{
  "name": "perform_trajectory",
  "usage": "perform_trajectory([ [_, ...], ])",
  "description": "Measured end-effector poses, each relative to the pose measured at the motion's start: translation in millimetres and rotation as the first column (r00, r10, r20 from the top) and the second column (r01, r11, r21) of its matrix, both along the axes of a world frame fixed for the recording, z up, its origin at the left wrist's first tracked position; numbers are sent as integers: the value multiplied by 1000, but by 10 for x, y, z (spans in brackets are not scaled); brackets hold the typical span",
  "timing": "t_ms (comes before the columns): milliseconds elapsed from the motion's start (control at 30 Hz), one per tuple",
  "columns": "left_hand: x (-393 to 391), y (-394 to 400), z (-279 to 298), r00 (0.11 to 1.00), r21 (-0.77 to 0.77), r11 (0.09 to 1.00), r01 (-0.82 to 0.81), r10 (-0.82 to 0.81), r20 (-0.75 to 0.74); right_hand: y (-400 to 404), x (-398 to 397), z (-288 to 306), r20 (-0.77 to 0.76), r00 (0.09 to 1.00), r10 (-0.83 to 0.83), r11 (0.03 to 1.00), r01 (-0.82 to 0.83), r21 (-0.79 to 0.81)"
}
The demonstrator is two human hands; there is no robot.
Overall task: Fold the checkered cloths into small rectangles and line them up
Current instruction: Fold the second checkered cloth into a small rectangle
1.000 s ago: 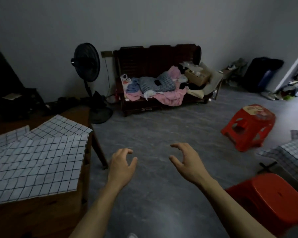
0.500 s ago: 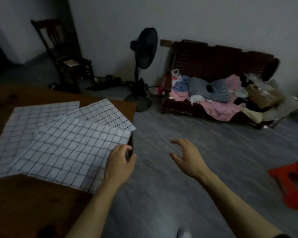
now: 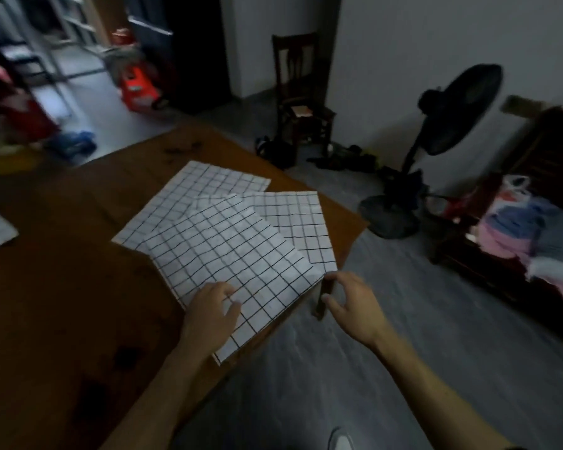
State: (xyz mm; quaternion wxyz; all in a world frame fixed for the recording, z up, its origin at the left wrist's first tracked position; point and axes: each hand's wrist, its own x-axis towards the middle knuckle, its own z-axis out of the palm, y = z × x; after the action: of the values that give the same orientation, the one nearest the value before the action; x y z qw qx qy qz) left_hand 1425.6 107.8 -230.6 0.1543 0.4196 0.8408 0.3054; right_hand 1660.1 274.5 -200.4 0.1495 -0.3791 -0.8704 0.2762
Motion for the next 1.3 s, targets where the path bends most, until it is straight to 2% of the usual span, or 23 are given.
perform_trajectory([
  [100,327,99,25,997,-28,997,-71,72,27,223,114,-127,-27,994,108,994,-108,-28],
  [267,877,76,89,994,-76,992,-103,100,-39,484,238,-358,0,960,279,958,-278,-68],
  [467,846,-212,-101,980,-181,964,-193,180,-86,452,-5,-471,-26,925,379,913,-378,-150],
  [633,723,-161,-283,967,-169,952,-256,251,-51,415,-221,-629,-6,910,415,898,-411,-157],
  [767,538,17,-470,959,-124,951,-283,284,-8,457,-418,-715,67,903,424,904,-417,-98],
  [933,465,72,-725,958,-214,936,-280,260,-116,504,-682,-926,210,855,474,876,-483,-11],
  [1000,477,19,-802,962,-272,924,-268,243,-121,457,-748,-977,241,822,516,847,-532,0],
  [1133,477,-44,-897,970,-377,896,-234,187,-157,421,-823,-1149,308,702,642,727,-685,46],
  [1300,508,-68,-941,956,-381,886,-265,188,-228,451,-845,-1362,389,659,643,693,-718,71],
])
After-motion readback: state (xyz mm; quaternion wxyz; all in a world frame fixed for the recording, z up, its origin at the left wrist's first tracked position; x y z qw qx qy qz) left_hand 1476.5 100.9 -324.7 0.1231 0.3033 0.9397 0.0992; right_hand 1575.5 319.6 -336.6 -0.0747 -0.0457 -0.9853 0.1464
